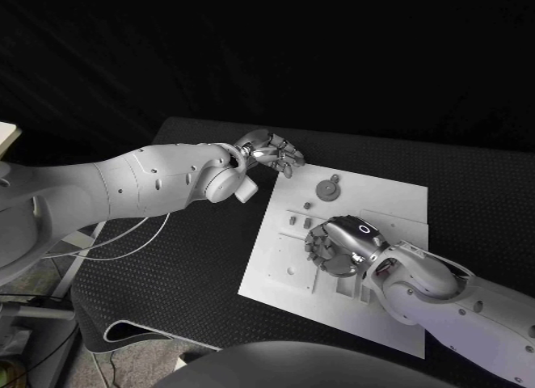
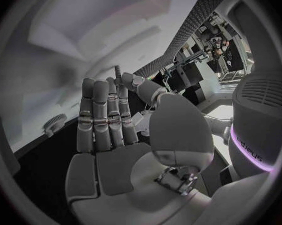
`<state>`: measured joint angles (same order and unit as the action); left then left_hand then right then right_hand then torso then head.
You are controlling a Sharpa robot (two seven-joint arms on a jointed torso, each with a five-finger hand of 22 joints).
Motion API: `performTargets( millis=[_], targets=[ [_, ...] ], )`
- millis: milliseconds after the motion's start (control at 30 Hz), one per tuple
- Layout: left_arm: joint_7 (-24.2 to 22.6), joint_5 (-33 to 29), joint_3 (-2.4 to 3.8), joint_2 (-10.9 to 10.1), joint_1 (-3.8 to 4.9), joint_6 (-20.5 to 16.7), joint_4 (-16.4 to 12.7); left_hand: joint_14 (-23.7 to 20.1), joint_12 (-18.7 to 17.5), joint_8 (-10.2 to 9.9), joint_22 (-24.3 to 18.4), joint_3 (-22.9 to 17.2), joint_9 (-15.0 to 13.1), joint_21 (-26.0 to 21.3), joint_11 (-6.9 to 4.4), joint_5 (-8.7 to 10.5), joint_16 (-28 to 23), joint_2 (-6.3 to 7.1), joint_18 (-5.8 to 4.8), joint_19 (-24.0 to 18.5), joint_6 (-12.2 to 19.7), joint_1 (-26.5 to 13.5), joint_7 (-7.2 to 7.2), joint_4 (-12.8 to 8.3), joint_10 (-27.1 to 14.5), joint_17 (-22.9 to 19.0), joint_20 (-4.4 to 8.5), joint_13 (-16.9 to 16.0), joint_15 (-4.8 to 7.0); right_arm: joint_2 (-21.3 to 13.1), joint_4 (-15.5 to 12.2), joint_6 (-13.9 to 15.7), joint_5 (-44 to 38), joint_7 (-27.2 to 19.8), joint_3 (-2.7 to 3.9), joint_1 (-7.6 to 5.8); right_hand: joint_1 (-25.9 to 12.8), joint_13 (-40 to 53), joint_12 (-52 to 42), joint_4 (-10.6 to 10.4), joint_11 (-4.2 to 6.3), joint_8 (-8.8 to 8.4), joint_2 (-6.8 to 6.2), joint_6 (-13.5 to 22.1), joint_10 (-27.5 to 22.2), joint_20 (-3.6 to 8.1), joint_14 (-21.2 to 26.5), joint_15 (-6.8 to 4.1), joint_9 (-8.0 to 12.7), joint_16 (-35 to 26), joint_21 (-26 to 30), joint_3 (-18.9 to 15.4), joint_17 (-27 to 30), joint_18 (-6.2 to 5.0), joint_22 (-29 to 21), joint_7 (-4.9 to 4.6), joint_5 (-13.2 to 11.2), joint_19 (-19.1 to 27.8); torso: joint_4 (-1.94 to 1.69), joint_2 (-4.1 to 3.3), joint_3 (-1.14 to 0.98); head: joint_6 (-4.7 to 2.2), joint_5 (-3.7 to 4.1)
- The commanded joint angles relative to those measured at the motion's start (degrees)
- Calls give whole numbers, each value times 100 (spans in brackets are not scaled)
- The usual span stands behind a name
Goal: Assemble the parts on the task board
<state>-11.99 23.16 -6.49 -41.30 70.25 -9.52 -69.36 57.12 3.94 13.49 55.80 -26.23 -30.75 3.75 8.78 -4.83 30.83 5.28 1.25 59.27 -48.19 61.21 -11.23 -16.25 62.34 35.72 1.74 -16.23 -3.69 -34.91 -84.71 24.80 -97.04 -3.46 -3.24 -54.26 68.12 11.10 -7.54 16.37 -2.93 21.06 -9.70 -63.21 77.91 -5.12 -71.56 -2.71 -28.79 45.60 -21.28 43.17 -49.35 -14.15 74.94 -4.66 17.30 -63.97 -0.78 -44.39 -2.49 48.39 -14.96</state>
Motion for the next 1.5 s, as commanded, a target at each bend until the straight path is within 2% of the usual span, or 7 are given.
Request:
performTargets(
  millis=[33, 600, 833, 1233, 1333, 1500],
  targets=[
    [-30, -28, 3, 9, 12, 66, -11, 8, -4, 32, -6, 24, 7, 16, -6, 25, -23, 1, 106, -20, 35, -36, 11, 1, -39, 7, -8, 10, -31, 12, 19, -143, -86, 4, -20, 16, 155, 215, -11, 16, 52, -12, 226, 8, 50, 20, -71, -103, -11, 29, -39, 0, -8, -85, 138, -5, 40, -35, 0, -1, 0, 3, 0],
    [-27, -28, 3, 7, 15, 72, -9, 9, -4, 34, -11, 24, 9, 17, -5, 25, -32, 1, 105, -20, 38, -39, 10, 2, -41, 16, -9, 14, -31, 21, -7, -224, -105, 16, -43, 16, 152, 220, -8, 17, 52, -13, 229, 9, 52, 20, -66, -103, -16, 32, -44, 0, -15, -85, 137, -5, 40, -30, 3, 0, -2, 18, -2],
    [-23, -28, 3, 6, 18, 69, -8, 10, -4, 35, -13, 24, 9, 17, -4, 25, -35, 1, 105, -20, 40, -41, 10, 3, -42, 20, -9, 15, -32, 34, 18, -516, -251, 119, -53, 15, 148, 224, -6, 18, 52, -14, 226, 10, 51, 18, -59, -101, -20, 32, -44, -1, -19, -85, 137, -6, 40, -23, 3, 0, -2, 18, -2],
    [-13, -28, 3, -1, 27, 73, -13, 10, -4, 36, -17, 24, 10, 17, -4, 25, -41, 2, 105, -21, 42, -42, 9, 3, -43, 27, -9, 18, -32, 81, 6, -821, -531, 225, -116, 14, 138, 230, 4, 20, 48, -20, 225, 18, 45, 12, -35, -97, -26, 29, -44, -3, -28, -85, 136, -8, 40, -1, 0, -1, 1, -13, 66],
    [-9, -28, 3, -8, 29, 70, -13, 11, -4, 36, -17, 25, 10, 17, -4, 25, -43, 3, 105, -21, 43, -43, 9, 3, -44, 29, -9, 18, -32, 78, -9, -825, -557, 228, -125, 14, 138, 231, 4, 21, 48, -20, 223, 18, 46, 12, -34, -97, -27, 29, -45, -3, -29, -85, 136, -8, 40, 0, 1, -2, 1, -25, 98],
    [-5, -28, 3, -9, 29, 72, -14, 11, -5, 36, -19, 25, 11, 17, -3, 25, -46, 5, 105, -21, 45, -45, 8, 4, -46, 32, -9, 20, -32, 79, -30, -801, -562, 223, -130, 14, 136, 233, 5, 21, 48, -20, 219, 17, 46, 11, -30, -97, -29, 30, -46, -6, -32, -85, 137, -8, 39, 3, 1, -1, -4, -29, 109]
  ],
)
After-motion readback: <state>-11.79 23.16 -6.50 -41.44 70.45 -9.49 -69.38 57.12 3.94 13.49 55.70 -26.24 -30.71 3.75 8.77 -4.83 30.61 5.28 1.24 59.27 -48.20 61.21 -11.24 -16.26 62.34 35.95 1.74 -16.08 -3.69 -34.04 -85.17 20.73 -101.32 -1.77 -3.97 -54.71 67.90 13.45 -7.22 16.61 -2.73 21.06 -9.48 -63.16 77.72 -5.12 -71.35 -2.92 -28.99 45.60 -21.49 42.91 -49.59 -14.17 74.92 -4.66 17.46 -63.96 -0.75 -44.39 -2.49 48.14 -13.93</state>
